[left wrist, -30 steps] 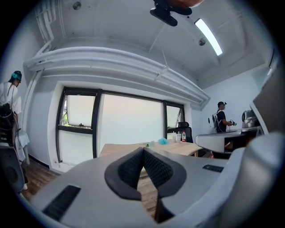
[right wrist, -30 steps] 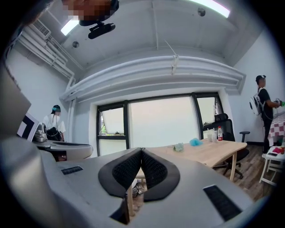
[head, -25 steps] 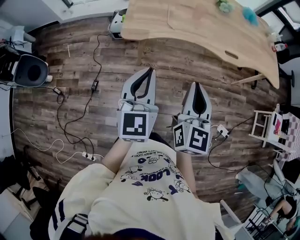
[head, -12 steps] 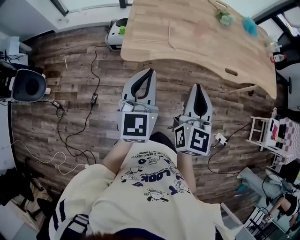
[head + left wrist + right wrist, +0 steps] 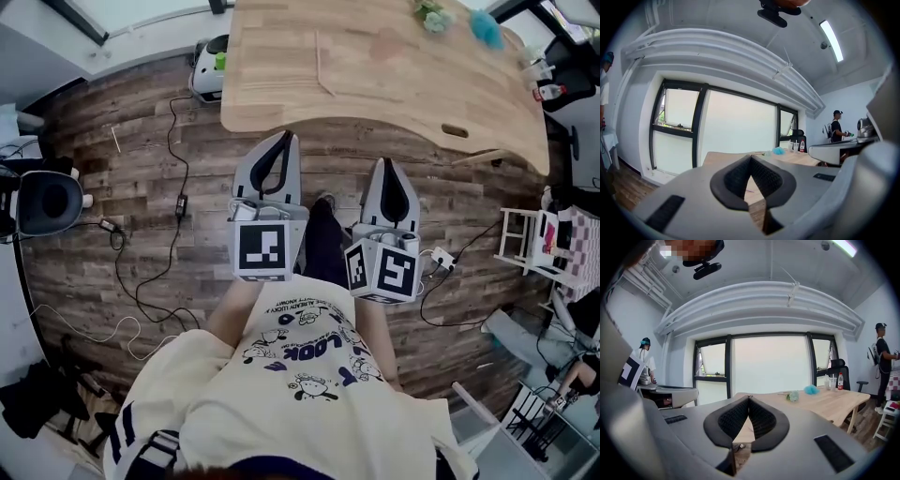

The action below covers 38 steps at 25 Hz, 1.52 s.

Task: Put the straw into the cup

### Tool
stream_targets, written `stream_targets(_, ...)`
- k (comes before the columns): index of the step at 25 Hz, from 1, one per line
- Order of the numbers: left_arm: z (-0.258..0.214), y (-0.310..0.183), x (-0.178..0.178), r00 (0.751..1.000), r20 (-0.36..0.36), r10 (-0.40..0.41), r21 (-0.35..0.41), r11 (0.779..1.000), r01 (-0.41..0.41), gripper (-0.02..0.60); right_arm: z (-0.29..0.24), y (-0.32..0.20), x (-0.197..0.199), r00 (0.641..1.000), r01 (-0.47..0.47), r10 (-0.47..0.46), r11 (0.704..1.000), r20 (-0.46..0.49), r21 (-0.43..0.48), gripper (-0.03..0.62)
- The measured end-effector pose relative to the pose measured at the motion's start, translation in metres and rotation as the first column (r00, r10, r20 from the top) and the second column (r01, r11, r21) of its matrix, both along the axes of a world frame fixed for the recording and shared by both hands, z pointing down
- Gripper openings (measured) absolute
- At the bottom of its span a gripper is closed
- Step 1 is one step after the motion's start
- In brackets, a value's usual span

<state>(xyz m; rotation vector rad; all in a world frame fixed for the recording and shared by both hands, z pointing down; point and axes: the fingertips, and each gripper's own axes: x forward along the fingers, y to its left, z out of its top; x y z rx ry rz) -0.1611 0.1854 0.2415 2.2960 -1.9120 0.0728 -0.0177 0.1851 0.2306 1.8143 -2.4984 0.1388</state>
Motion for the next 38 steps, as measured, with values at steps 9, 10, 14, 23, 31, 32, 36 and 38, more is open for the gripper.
stream_targets(9, 0.01, -0.038, 0.007, 0.999, -0.004, -0.05, -0.03, 0.998, 0.05, 0.026, 0.01, -0.046, 0.008, 0.999, 0.043, -0.042, 0.999, 0.016, -0.032, -0.003)
stream_targets(10, 0.011, -0.044, 0.008, 0.999, -0.003, -0.052, -0.034, 0.998, 0.052, 0.026, 0.011, -0.053, 0.008, 0.999, 0.046, -0.045, 0.998, 0.022, -0.033, -0.003)
stream_targets(14, 0.011, -0.066, 0.002, 0.997, 0.024, -0.075, -0.033, 0.997, 0.076, 0.026, 0.012, -0.083, 0.004, 0.997, 0.062, -0.061, 0.998, 0.051, -0.027, -0.002)
stream_targets(23, 0.014, -0.135, 0.019, 0.994, 0.05, -0.1, -0.049, 0.993, 0.103, 0.026, 0.017, -0.155, 0.032, 0.995, 0.065, -0.062, 0.997, 0.072, -0.035, -0.003)
stream_targets(31, 0.019, -0.189, 0.036, 0.99, 0.066, -0.124, -0.088, 0.988, 0.129, 0.026, 0.026, -0.214, 0.047, 0.992, 0.098, -0.091, 0.992, 0.085, -0.077, -0.003)
stream_targets(32, 0.021, -0.195, 0.038, 0.99, 0.066, -0.127, -0.093, 0.987, 0.133, 0.026, 0.028, -0.22, 0.049, 0.992, 0.102, -0.094, 0.991, 0.086, -0.083, -0.003)
stream_targets(36, 0.03, -0.215, 0.045, 0.987, 0.073, -0.145, -0.123, 0.981, 0.153, 0.026, 0.036, -0.243, 0.056, 0.99, 0.119, -0.11, 0.987, 0.086, -0.104, -0.002)
stream_targets(38, 0.036, -0.224, 0.047, 0.984, 0.078, -0.158, -0.137, 0.976, 0.168, 0.026, 0.04, -0.254, 0.06, 0.989, 0.128, -0.118, 0.985, 0.089, -0.115, -0.002)
